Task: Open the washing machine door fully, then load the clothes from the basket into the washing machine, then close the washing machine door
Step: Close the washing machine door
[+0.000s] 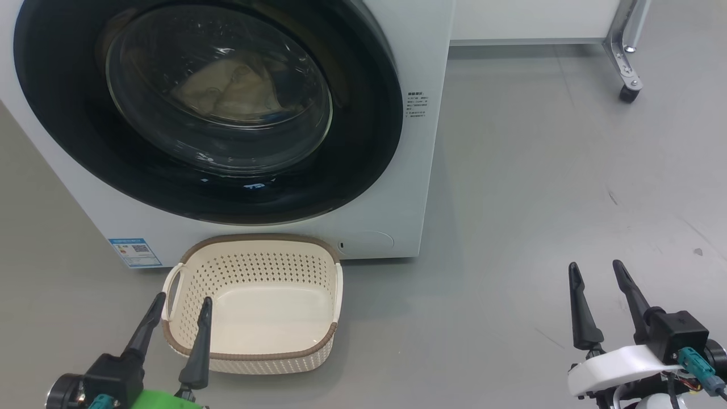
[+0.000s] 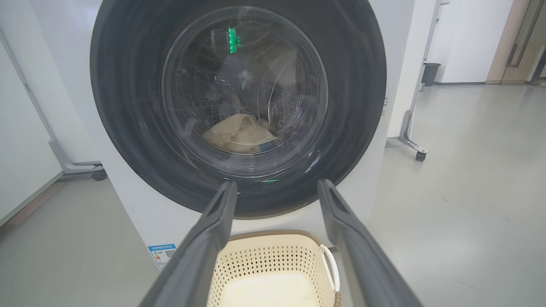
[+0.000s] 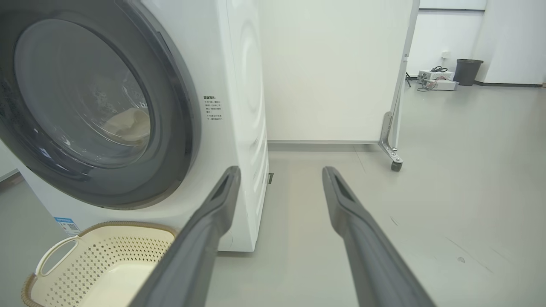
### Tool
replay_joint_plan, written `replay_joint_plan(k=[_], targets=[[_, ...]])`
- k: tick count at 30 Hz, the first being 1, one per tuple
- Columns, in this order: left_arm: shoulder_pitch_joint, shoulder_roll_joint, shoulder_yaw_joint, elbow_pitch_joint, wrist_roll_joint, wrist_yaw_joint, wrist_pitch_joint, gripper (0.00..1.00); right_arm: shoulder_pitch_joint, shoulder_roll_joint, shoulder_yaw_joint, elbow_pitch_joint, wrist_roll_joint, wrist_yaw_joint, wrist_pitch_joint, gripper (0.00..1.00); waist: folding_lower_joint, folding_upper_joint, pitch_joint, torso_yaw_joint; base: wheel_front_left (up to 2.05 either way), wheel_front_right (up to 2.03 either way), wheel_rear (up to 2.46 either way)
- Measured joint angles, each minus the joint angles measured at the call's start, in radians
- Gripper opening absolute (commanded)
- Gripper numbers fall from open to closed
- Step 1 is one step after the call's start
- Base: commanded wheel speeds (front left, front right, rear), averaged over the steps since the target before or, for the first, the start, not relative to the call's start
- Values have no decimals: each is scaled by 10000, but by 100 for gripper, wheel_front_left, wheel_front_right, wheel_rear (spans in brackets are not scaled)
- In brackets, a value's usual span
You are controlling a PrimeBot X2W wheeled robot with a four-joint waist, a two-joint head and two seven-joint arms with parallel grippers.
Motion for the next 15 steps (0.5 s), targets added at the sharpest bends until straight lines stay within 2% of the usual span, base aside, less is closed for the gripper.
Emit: replay_joint_plan(k=[15], targets=[[83,0,-12,23,0,6,46,100,616,42,-8,-677,0,-86,0,100,0,0,-89,-150,0,0,0]])
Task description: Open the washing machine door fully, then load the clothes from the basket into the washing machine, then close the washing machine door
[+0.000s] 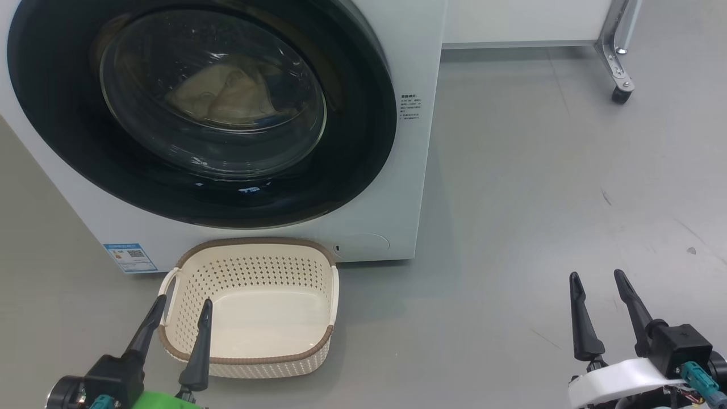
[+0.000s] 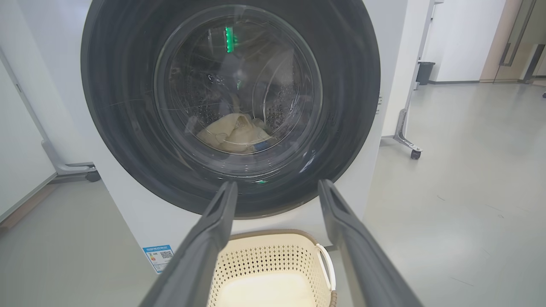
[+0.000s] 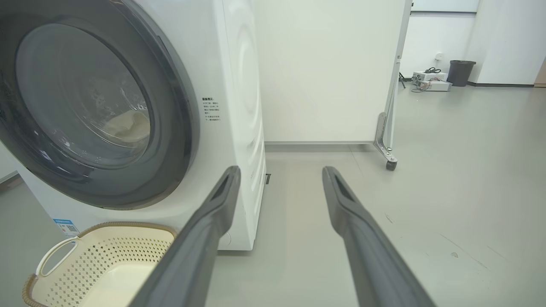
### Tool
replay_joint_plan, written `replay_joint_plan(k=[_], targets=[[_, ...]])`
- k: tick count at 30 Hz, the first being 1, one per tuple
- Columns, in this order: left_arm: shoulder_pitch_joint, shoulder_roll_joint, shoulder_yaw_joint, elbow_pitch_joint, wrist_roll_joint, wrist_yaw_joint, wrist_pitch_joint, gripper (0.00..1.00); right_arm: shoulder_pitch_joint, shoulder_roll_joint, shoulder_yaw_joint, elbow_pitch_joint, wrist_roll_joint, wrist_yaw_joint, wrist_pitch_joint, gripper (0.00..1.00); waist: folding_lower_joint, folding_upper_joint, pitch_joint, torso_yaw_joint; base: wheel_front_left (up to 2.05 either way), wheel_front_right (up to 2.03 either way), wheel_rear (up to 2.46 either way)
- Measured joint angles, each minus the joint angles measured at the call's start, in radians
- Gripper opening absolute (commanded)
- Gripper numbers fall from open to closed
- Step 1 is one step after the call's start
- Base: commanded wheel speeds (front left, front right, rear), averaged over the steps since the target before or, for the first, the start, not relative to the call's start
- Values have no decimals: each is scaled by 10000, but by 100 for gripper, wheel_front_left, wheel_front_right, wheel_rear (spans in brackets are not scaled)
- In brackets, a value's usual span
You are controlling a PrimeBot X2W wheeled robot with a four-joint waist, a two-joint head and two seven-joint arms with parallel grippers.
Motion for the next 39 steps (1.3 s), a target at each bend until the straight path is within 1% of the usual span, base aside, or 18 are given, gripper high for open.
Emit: replay_joint_plan(k=[9,34,39], targets=[[9,4,-29,8,0,0,8,100,355,8,50,-238,0,0,0,100,0,0,7,-40,0,0,0],[28,8,-61,-84,2,59,84,100,580,67,81,-479,0,-13,0,100,0,0,-39,-30,0,0,0],[31,10,-63,-117,2,130,86,100,582,84,107,-497,2,-13,0,100,0,0,-65,-28,0,0,0]])
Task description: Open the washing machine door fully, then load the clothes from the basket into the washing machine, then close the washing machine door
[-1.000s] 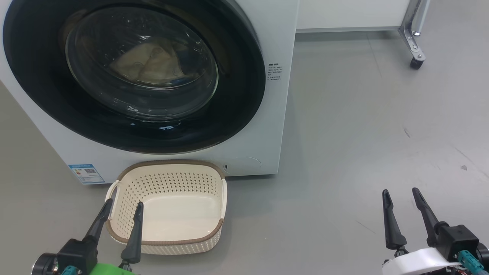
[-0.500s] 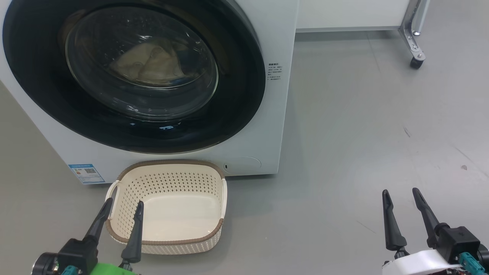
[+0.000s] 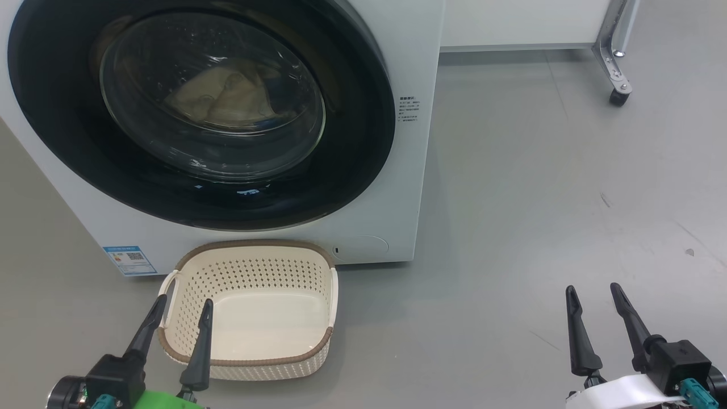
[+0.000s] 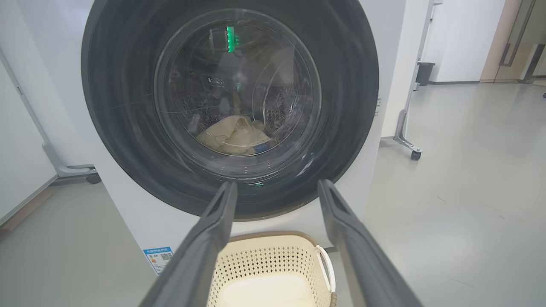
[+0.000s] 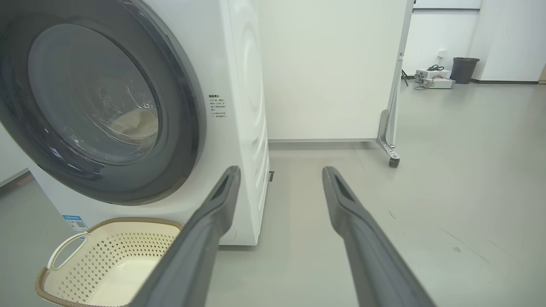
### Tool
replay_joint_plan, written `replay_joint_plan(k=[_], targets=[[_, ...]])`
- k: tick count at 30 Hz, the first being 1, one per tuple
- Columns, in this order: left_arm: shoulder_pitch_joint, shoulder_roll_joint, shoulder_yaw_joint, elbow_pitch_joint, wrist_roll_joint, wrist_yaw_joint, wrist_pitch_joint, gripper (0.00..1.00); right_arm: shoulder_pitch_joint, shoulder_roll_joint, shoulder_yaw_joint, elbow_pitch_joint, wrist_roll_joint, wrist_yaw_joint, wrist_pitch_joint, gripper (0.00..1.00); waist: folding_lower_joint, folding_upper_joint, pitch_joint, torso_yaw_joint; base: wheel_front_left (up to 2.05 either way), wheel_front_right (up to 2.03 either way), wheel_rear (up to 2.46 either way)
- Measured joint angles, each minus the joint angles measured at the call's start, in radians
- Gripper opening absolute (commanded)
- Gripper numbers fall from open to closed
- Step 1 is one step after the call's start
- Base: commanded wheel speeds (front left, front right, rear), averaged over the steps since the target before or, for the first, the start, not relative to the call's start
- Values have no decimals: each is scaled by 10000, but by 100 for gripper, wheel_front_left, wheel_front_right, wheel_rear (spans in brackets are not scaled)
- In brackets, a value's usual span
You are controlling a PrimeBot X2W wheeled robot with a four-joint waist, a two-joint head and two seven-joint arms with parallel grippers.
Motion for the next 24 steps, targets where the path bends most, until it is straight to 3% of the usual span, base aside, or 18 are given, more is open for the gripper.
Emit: replay_joint_plan(k=[3,4,12,24], targets=[[2,6,0,-8,0,2,2,100,1,0,2,-17,0,0,0,100,0,0,0,0,0,0,0],[2,-17,-4,40,2,0,0,0,1,12,2,36,0,15,2,0,0,0,-1,0,0,0,0],[219,-316,-88,654,-79,0,31,0,35,222,81,633,115,27,17,0,0,0,-1,-12,0,0,0],[181,-366,102,752,-1787,-13,441,0,34,228,79,619,1776,144,196,0,0,0,-10,-140,0,0,0]])
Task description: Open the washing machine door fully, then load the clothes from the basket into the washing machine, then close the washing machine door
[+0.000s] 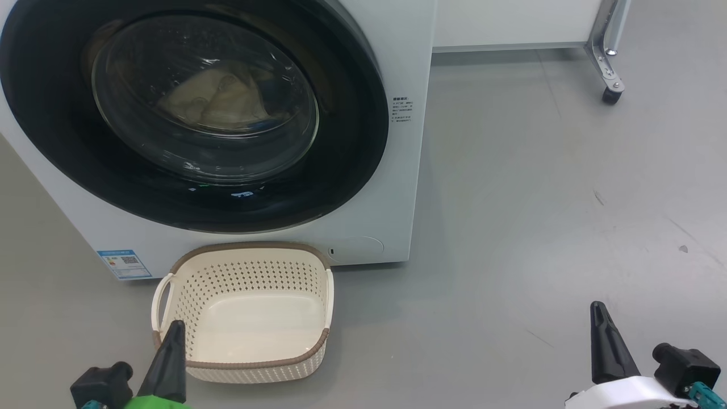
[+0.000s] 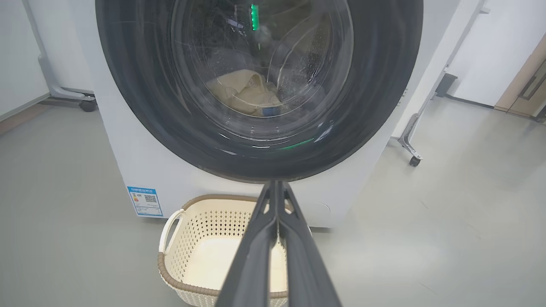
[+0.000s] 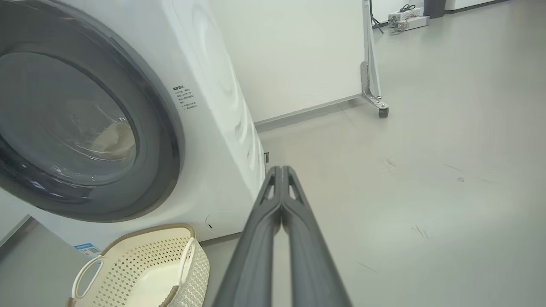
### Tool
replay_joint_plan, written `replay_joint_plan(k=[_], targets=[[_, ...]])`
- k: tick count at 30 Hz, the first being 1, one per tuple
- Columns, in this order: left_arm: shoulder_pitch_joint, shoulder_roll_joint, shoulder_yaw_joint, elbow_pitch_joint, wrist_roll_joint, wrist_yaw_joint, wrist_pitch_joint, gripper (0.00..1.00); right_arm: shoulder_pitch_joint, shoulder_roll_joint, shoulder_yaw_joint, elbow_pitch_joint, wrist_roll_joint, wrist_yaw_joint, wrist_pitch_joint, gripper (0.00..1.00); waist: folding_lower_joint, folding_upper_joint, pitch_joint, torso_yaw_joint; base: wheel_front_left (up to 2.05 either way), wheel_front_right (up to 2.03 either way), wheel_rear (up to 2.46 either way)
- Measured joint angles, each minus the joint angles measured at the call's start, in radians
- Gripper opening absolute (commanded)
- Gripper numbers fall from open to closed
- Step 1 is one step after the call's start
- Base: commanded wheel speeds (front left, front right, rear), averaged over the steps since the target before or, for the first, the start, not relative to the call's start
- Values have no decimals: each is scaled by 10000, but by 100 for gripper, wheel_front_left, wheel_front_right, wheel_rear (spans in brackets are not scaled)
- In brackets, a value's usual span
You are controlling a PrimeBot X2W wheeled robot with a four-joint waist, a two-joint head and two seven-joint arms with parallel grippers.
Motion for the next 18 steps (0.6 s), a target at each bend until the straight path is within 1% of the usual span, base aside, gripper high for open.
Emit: replay_joint_plan(k=[18], targets=[[-167,-67,447,190,-2242,-73,644,0,-205,-2,-387,178,2581,105,619,0,0,0,-13,-152,0,0,0]])
